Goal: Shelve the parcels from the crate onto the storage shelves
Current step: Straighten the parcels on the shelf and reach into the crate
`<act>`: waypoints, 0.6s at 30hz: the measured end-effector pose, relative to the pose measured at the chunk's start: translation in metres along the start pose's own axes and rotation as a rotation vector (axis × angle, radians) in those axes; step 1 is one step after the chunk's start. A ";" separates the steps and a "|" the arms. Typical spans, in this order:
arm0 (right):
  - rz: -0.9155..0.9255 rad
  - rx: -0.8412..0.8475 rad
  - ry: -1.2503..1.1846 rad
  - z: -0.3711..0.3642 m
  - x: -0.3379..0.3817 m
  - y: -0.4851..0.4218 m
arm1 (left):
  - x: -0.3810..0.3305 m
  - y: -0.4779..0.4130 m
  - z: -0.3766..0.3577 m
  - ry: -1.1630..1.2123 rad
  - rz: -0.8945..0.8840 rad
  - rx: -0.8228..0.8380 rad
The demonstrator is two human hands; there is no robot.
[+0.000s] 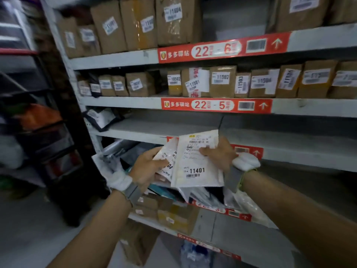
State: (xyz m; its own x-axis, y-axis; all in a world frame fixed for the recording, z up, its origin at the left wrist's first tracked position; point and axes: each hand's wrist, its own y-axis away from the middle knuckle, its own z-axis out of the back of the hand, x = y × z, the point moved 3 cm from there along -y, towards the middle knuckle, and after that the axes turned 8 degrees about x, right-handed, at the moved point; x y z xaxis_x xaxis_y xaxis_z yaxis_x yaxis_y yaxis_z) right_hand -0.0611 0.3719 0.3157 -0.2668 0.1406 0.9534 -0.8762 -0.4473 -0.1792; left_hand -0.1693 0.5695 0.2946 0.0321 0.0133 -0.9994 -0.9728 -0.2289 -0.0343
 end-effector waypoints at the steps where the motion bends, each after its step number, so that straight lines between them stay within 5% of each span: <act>1: 0.052 -0.009 -0.023 -0.015 0.001 -0.016 | -0.001 -0.011 0.017 -0.015 0.001 -0.018; 3: 0.103 -0.037 -0.010 -0.034 -0.004 -0.046 | -0.003 -0.032 0.045 -0.017 0.018 -0.052; 6: 0.136 0.144 0.111 -0.070 -0.007 -0.097 | -0.012 -0.064 0.093 -0.014 0.031 -0.116; 14: -0.005 0.246 -0.066 -0.151 0.005 -0.184 | -0.017 -0.116 0.190 0.036 0.034 -0.286; 18: 0.043 0.155 -0.089 -0.194 0.007 -0.216 | -0.017 -0.150 0.234 0.076 0.011 -0.342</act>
State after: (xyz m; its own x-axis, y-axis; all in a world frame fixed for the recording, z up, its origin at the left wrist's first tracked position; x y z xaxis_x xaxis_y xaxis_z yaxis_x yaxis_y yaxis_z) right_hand 0.0486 0.6405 0.3139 -0.2600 0.0430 0.9647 -0.7904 -0.5833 -0.1870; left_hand -0.0779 0.8311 0.3180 0.0514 -0.0611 -0.9968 -0.8405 -0.5417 -0.0102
